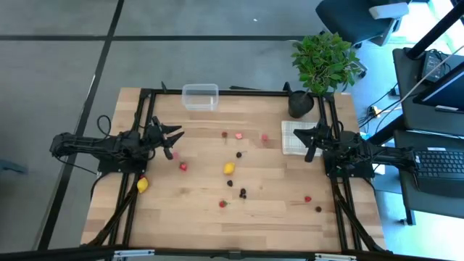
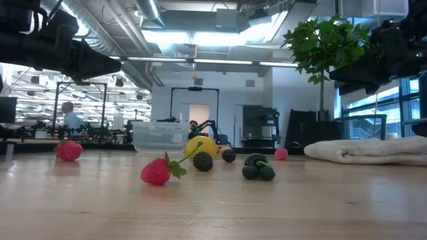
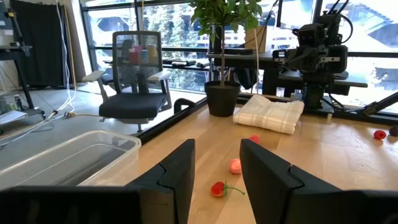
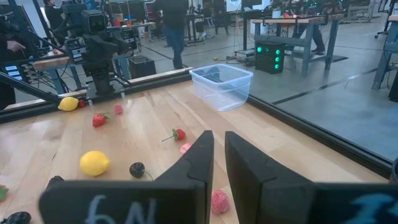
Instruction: Pick and placing Produce into tupperware
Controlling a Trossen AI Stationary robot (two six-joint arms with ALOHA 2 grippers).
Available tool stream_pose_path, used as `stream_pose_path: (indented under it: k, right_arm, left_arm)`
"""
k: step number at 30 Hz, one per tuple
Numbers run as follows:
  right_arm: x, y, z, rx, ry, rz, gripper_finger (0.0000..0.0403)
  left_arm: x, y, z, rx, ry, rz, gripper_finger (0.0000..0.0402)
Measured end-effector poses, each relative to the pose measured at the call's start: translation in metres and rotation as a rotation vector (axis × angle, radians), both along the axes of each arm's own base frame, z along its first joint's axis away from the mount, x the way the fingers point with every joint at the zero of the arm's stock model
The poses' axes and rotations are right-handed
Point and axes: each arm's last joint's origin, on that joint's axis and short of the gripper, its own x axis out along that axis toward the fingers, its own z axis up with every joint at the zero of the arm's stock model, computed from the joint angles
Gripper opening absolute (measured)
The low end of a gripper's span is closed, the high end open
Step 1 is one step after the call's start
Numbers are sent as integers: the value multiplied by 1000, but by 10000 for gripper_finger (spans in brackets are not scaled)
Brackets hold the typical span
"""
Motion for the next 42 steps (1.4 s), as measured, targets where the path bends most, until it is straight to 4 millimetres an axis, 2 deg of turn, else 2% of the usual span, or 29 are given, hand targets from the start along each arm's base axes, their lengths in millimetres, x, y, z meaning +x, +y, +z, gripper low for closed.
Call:
stream_pose_path:
  k: [25,38,42]
  right_arm:
    - [0,0,1,4,-11,0,45]
    - [0,0,0,146,-66,-8,45]
    - [0,0,0,145,-65,-8,45]
  left_arm:
    - [0,0,0,0,0,0,121]
    - [0,0,1,-2,-12,1,122]
    - [1,-1,-1,-13,-2,-36,140]
